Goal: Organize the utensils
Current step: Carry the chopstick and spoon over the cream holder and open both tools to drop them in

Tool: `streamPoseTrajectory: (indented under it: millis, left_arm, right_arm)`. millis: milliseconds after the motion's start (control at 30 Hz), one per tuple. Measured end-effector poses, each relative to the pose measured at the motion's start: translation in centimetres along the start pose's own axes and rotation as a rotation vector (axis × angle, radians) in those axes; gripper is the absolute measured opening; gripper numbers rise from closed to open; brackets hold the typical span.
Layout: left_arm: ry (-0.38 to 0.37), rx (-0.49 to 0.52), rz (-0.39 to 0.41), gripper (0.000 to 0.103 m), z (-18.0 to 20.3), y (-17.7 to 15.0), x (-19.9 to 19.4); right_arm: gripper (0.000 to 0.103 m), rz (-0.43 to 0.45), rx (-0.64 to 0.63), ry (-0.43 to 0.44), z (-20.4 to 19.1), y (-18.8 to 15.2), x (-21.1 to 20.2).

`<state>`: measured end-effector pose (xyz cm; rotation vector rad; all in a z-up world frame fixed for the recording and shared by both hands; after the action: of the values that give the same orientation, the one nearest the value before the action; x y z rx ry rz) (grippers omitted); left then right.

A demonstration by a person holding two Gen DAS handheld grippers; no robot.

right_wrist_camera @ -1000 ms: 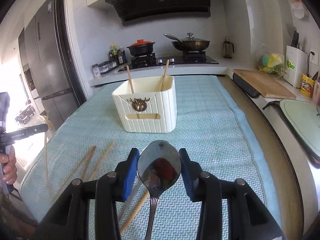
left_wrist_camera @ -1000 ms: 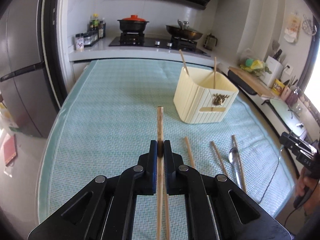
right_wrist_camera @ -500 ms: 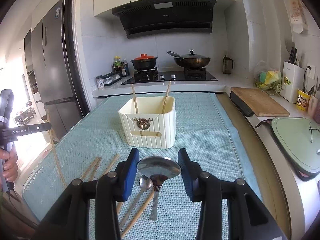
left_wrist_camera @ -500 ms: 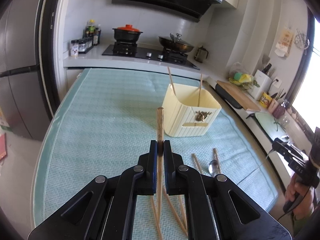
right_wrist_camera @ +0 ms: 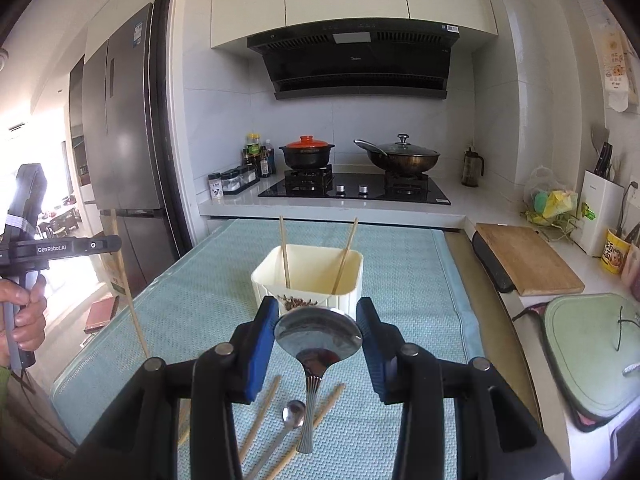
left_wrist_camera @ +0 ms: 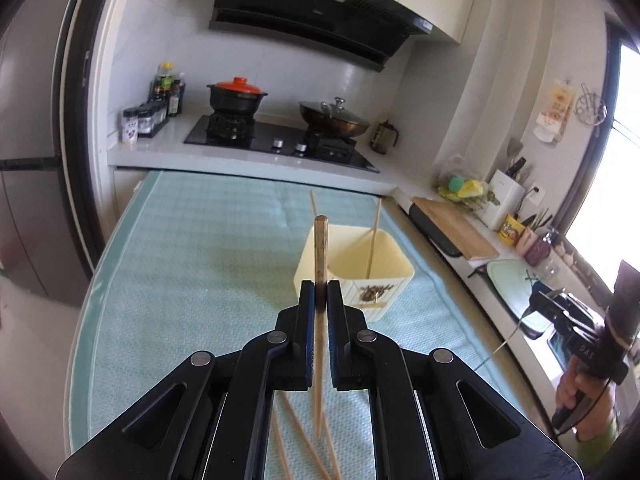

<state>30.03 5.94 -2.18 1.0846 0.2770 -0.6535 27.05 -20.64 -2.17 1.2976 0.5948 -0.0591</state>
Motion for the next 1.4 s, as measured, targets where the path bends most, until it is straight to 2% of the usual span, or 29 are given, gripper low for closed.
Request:
streamPoseTrajectory:
  millis: [367, 467, 567, 700, 967, 1233, 1267, 1300, 1333, 1400]
  left_arm:
    - [-0.035, 0.047, 0.111, 0.004, 5.7, 9.5, 3.6]
    - [-0.031, 0.047, 0.127, 0.004, 6.6, 11.1, 5.9]
    - [-0.042, 0.030, 0.105, 0.004, 7.2, 11.5, 8.9]
    - [-0.039, 0.015, 0.045, 0.004, 7.4, 10.7, 13.8]
    - [0.042, 0.001, -0.119, 0.004, 5.6, 6.2, 23.0]
    - [0.105, 0.019, -0.191, 0.005, 4.5, 4.0, 26.1]
    - [0.112, 0.018, -0.191, 0.007, 4.4, 4.1, 26.2]
    - [0.115, 0.013, -0.190, 0.015, 4.3, 4.3, 26.1]
    - [0.118, 0.005, -0.186, 0.028, 4.3, 4.5, 25.7]
    - [0.113, -0.002, -0.158, 0.040, 4.3, 5.2, 24.0]
  right_arm:
    - [0.041, 0.100, -0.052, -0.029, 2.6, 11.0, 4.6]
    - [0.041, 0.125, -0.068, -0.052, 3.0, 13.3, 6.8]
    - [0.041, 0.122, -0.075, -0.054, 3.5, 14.3, 9.6]
    - [0.041, 0.055, -0.058, -0.037, 4.4, 13.1, 14.3]
    - [0.041, -0.151, 0.016, 0.015, 6.1, 7.0, 23.4]
    - [0.041, -0.249, 0.074, 0.041, 7.1, 3.8, 27.7]
    - [0.042, -0.261, 0.079, 0.050, 7.1, 3.6, 28.0]
    - [0.042, -0.256, 0.085, 0.051, 7.2, 3.7, 28.1]
    - [0.044, -0.253, 0.085, 0.045, 7.3, 3.9, 28.0]
    - [0.045, -0.235, 0.086, 0.041, 7.5, 4.8, 27.2]
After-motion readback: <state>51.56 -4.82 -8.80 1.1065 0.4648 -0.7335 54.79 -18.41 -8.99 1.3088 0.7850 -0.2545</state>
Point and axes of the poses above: each gripper's, at about its wrist camera, not at the fingertips, and x roughly the way its jaws point, z to its right, y to its top, the point moved 7 cm from there along x, roughly the way its jaws point, and after that the axes turned 12 degrees about -x, right-handed, at the moved point
